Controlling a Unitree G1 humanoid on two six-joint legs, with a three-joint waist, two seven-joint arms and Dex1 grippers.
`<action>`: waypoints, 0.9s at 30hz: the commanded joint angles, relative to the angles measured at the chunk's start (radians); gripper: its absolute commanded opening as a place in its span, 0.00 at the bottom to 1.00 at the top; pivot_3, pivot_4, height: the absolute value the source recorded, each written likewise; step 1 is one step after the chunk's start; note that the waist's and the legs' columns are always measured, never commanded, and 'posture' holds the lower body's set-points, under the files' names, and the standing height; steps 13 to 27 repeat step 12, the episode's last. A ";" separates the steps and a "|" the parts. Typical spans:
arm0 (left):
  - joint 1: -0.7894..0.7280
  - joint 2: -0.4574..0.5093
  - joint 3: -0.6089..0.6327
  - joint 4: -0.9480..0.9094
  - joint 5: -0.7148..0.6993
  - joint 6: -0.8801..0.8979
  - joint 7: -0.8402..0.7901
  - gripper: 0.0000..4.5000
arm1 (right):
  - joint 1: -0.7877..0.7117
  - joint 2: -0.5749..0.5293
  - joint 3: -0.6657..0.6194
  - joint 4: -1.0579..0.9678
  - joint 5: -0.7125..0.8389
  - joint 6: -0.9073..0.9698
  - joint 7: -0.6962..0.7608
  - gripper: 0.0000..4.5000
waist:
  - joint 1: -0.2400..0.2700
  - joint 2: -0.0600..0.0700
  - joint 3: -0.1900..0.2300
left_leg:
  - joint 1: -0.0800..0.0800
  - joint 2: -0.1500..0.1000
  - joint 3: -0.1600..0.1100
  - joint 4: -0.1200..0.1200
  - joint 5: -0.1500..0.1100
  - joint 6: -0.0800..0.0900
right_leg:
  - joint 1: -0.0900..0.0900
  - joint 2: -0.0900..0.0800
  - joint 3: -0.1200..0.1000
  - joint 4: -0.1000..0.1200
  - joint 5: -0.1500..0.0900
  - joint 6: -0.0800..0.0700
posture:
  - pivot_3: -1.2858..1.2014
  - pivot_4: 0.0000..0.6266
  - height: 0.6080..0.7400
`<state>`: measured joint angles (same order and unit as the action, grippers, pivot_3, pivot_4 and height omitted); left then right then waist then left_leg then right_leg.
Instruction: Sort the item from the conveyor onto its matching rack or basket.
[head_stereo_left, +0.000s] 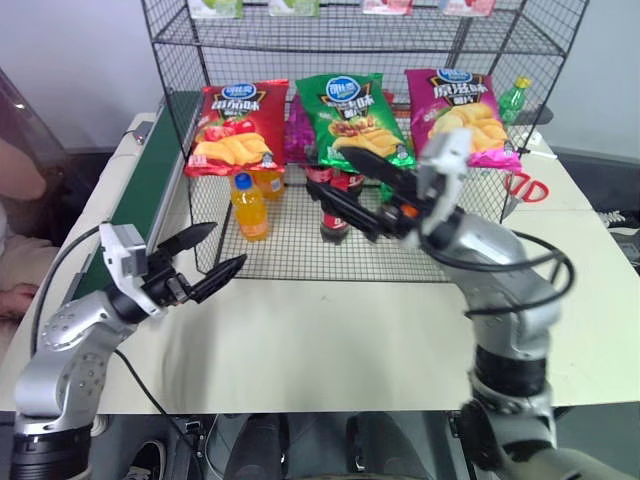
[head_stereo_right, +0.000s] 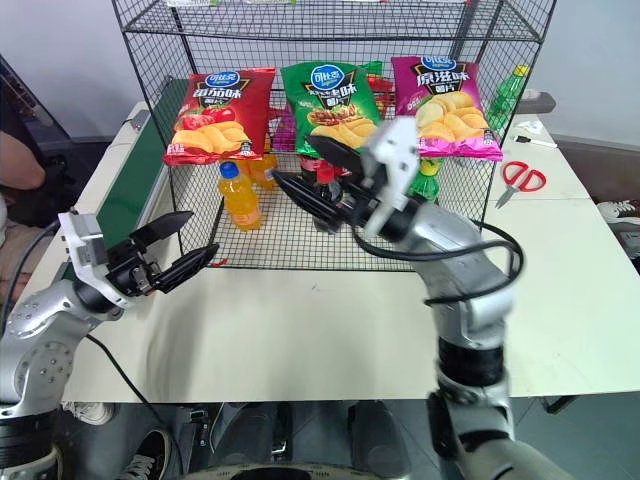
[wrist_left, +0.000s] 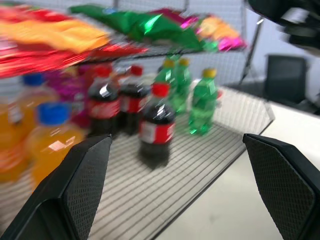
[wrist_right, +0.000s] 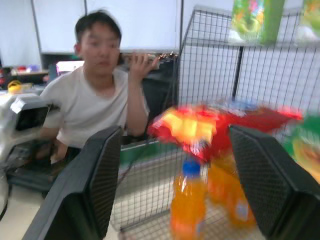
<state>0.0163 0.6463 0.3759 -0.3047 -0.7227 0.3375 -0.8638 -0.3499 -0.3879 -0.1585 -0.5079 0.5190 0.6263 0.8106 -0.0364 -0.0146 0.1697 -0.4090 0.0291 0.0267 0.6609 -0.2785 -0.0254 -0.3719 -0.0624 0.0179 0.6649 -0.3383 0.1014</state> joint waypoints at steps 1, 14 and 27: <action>0.017 0.053 0.079 0.021 0.005 -0.004 -0.020 1.00 | 0.094 -0.112 -0.084 -0.010 0.023 -0.096 0.106 0.77 | -0.002 0.001 0.000 | 0.000 0.000 0.000 0.000 0.000 0.000 | 0.000 0.000 0.000 0.000 0.000 0.000 | 0.52 0.24 0.99; 0.054 0.164 0.153 0.224 0.104 -0.038 -0.078 1.00 | 0.205 -0.313 -0.097 0.261 -0.079 -0.389 0.265 0.77 | 0.002 0.000 0.001 | 0.001 0.000 0.001 -0.001 0.000 0.001 | 0.000 0.000 0.001 0.000 0.000 0.000 | 0.52 0.24 0.99; 0.054 0.164 0.153 0.224 0.104 -0.038 -0.078 1.00 | 0.205 -0.313 -0.097 0.261 -0.079 -0.389 0.265 0.77 | 0.002 0.000 0.001 | 0.001 0.000 0.001 -0.001 0.000 0.001 | 0.000 0.000 0.001 0.000 0.000 0.000 | 0.52 0.24 0.99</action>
